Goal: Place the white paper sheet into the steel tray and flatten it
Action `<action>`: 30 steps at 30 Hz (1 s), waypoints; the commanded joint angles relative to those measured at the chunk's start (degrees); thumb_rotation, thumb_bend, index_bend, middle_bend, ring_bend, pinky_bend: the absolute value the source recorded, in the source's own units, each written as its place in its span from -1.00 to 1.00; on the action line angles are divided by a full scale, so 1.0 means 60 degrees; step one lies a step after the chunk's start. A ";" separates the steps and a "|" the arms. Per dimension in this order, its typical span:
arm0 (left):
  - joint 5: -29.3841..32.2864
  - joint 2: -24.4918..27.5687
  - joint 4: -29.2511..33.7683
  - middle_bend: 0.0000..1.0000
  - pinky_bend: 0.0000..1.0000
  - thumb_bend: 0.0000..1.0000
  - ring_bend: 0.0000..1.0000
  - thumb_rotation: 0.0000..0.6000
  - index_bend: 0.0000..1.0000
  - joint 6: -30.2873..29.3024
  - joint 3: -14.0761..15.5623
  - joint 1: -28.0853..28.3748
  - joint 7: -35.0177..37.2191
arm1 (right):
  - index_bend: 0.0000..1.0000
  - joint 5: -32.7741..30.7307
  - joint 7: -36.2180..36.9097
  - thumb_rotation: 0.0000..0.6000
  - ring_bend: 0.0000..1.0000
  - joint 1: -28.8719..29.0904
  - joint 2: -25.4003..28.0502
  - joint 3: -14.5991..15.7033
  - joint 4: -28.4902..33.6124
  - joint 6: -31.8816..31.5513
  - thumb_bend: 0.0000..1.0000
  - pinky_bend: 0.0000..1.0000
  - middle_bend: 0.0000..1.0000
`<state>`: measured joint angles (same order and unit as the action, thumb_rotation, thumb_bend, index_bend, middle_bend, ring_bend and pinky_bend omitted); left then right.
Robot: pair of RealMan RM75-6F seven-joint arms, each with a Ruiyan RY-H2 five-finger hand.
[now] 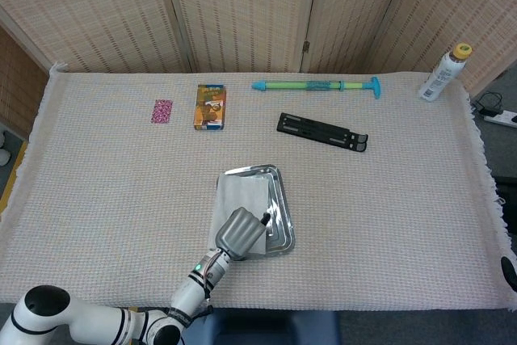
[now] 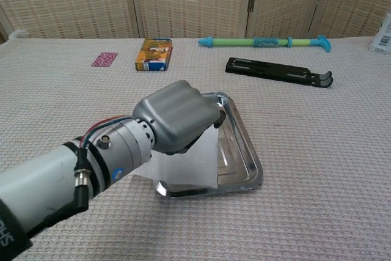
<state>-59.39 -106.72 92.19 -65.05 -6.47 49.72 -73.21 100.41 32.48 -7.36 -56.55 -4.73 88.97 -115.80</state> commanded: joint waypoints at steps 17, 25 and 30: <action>0.0006 0.0219 0.1108 1.00 1.00 1.00 1.00 1.00 -0.39 -0.1032 0.1620 -0.0787 -0.0998 | -1.00 0.0422 0.0158 1.00 -1.00 -0.0204 0.0005 0.0144 -0.0115 -0.0649 -0.20 -1.00 -1.00; 0.0193 0.0202 0.0884 1.00 1.00 1.00 1.00 1.00 -0.39 -0.0785 0.1722 -0.0849 -0.0796 | -1.00 0.0465 0.0067 1.00 -1.00 -0.0184 -0.0020 0.0166 -0.0101 -0.0649 -0.19 -1.00 -1.00; 0.0288 0.0199 0.0785 1.00 1.00 1.00 1.00 1.00 -0.39 -0.0644 0.1761 -0.0864 -0.0684 | -1.00 0.0437 0.0045 1.00 -1.00 -0.0164 -0.0035 0.0159 -0.0097 -0.0630 -0.19 -1.00 -1.00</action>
<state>-57.67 -105.51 96.95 -68.96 4.07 44.54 -77.36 103.04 32.75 -8.35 -56.75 -3.77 88.38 -119.58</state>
